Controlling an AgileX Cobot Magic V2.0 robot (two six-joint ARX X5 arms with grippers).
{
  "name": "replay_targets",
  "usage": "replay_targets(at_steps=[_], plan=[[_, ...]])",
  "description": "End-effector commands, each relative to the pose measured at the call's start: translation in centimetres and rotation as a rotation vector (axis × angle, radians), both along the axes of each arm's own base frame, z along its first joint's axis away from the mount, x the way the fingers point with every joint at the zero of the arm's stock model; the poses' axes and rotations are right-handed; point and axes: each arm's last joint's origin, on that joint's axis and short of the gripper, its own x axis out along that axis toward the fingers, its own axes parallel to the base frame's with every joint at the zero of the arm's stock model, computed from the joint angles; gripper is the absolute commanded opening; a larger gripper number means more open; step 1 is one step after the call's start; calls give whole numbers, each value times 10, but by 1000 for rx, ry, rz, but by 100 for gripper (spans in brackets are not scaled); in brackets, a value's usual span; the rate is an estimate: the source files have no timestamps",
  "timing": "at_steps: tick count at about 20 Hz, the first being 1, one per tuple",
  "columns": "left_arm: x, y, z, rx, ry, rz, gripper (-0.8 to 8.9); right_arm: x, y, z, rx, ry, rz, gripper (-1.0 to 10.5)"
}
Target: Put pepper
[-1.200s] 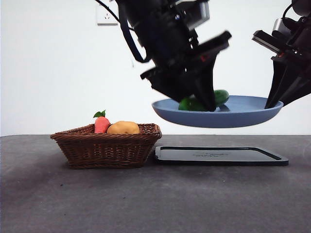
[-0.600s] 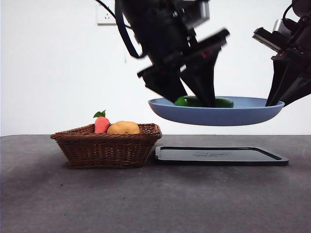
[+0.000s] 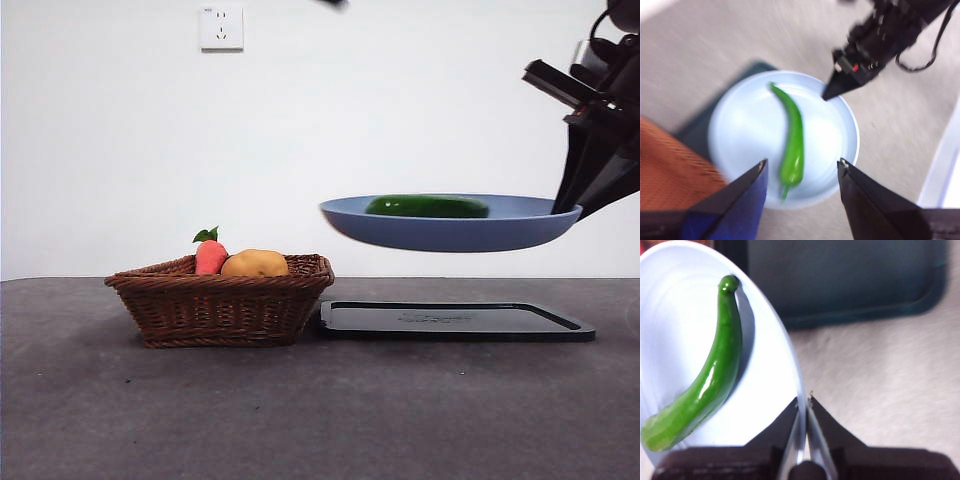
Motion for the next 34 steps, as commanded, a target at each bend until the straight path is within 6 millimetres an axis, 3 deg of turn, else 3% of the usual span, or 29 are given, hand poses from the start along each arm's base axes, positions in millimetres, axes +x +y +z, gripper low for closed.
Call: replay_targets(at_steps=[1, 4, 7, 13, 17, 22, 27, 31, 34], plan=[[-15, 15, 22, -31, -65, 17, 247, 14, -11, 15, 10, -58, -77, 5], [-33, 37, 40, -80, -119, 36, 247, 32, -26, 22, 17, -67, -136, 5], [-48, 54, 53, -120, -150, 37, 247, 56, -33, 15, 16, -41, -155, 5], [-57, 64, 57, -141, -137, 46, 247, 104, -33, -28, 19, 61, -163, 5], [-57, 64, 57, -142, -136, 47, 247, 124, -34, -55, 31, 80, -178, 5], [-57, 64, 57, -155, -122, 57, 247, 131, -34, -77, 33, 107, -184, 5], [-57, 63, 57, -157, -120, 59, 247, 130, -33, -83, 25, 144, -177, 7], [-57, 64, 56, -148, -115, 61, 247, 128, -33, -83, 20, 152, -168, 169], [-57, 64, 55, -139, -108, 61, 247, 122, -34, -70, -2, 139, -135, 211]])
